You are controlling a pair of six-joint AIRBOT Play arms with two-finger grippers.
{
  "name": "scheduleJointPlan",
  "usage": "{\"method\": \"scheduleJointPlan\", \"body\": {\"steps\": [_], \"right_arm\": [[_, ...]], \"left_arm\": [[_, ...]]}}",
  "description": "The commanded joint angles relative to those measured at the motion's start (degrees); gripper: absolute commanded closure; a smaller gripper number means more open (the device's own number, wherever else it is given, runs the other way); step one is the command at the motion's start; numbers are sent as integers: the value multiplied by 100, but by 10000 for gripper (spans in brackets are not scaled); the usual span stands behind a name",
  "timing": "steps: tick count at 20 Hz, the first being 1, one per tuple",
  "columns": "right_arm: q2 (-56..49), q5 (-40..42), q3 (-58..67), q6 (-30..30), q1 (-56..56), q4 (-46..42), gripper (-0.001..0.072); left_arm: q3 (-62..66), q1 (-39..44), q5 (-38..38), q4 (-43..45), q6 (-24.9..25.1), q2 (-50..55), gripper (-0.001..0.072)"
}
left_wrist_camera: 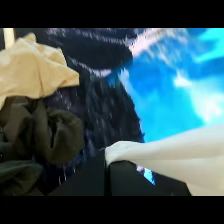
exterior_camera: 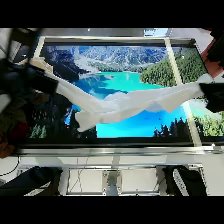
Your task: Fold the shirts.
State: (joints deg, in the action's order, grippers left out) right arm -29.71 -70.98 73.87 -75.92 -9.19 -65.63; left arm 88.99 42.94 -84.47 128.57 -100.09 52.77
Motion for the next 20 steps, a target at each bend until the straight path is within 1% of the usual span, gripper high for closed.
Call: {"method": "scheduleJointPlan", "body": {"steps": [1,2,3,5,7,9,12,15,17,19,20], "right_arm": [[289,634,627,-74,0,210,689],[225,837,662,-59,0,426,689],[120,874,647,-57,0,629,689],[-313,579,647,-57,2,1005,689],[-942,179,601,-50,2,1193,688],[-1572,72,297,94,68,1250,688],[-2470,166,-400,293,380,1211,688],[-3257,697,-1071,420,758,916,688],[-3716,1351,-1397,417,920,605,687],[-4094,2020,-1554,409,927,570,687],[-4247,2297,-1572,391,918,560,687]], "left_arm": [[358,-2,435,87,-59,-372,697],[350,-7,752,70,-37,-326,697],[350,-7,881,68,2,-199,697],[350,-17,752,-9,243,310,698],[350,-68,455,-76,573,1073,698],[350,-341,415,-511,748,1952,698],[350,-925,730,-1311,758,3359,698],[352,-1233,1023,-1246,754,4487,697],[352,-1318,1213,-1088,680,4852,697],[363,-1368,1587,-960,553,4924,694],[413,-1379,1735,-763,334,4916,644]]}}
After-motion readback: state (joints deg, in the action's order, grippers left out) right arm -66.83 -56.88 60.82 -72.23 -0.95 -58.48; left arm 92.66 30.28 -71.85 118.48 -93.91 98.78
